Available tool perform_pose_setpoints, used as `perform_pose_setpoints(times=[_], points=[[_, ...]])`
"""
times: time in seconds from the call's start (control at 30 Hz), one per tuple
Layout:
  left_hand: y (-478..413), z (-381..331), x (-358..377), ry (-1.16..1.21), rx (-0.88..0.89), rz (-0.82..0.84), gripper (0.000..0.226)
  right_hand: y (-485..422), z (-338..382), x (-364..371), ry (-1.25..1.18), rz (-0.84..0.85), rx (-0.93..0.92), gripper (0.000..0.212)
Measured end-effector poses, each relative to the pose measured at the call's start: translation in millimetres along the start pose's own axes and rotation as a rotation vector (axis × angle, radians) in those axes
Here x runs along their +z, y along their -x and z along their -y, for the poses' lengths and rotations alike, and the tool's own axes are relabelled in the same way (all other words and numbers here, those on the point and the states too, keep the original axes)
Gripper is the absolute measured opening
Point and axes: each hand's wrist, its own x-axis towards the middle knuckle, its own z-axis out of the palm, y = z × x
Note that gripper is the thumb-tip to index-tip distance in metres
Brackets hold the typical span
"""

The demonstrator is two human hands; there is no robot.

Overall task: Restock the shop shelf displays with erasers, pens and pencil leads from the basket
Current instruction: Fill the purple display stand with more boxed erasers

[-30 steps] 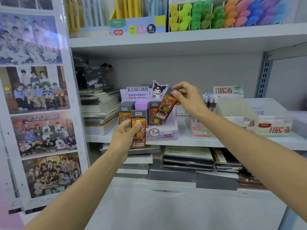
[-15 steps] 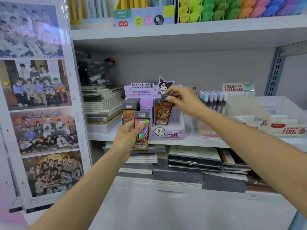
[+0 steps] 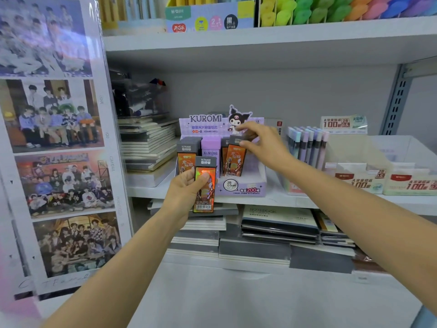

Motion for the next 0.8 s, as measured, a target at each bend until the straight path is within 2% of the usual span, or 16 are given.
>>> perform_pose_setpoints(times=[0.13,0.3,0.43,0.5,0.57,0.67,0.73,0.8], points=[[1,-1,0,0.002,-0.009,-0.003,0.017,0,6,14,0.003,-0.088,-0.072,0.016],[5,-6,1,-0.002,-0.018,-0.009,0.022,4,9,16,0.061,-0.081,-0.039,0.024],[10,-11,8,-0.003,0.009,0.029,0.025,20,21,5,-0.221,-0.122,0.018,0.026],[14,-13,16,0.003,0.043,0.061,0.023,32,30,2,-0.356,-0.026,0.046,0.028],[17,-14,25,-0.015,0.095,0.098,0.02,44,36,3,-0.393,0.136,0.049,0.027],[22,-14,34,-0.156,0.19,0.062,0.015,55,36,-1,-0.364,0.216,0.035,0.014],[23,-11,33,-0.387,0.304,-0.067,0.016,53,33,-10,-0.391,0.134,0.066,0.015],[23,-7,29,-0.654,0.432,-0.14,0.024,46,28,-23,-0.436,-0.02,0.112,0.017]])
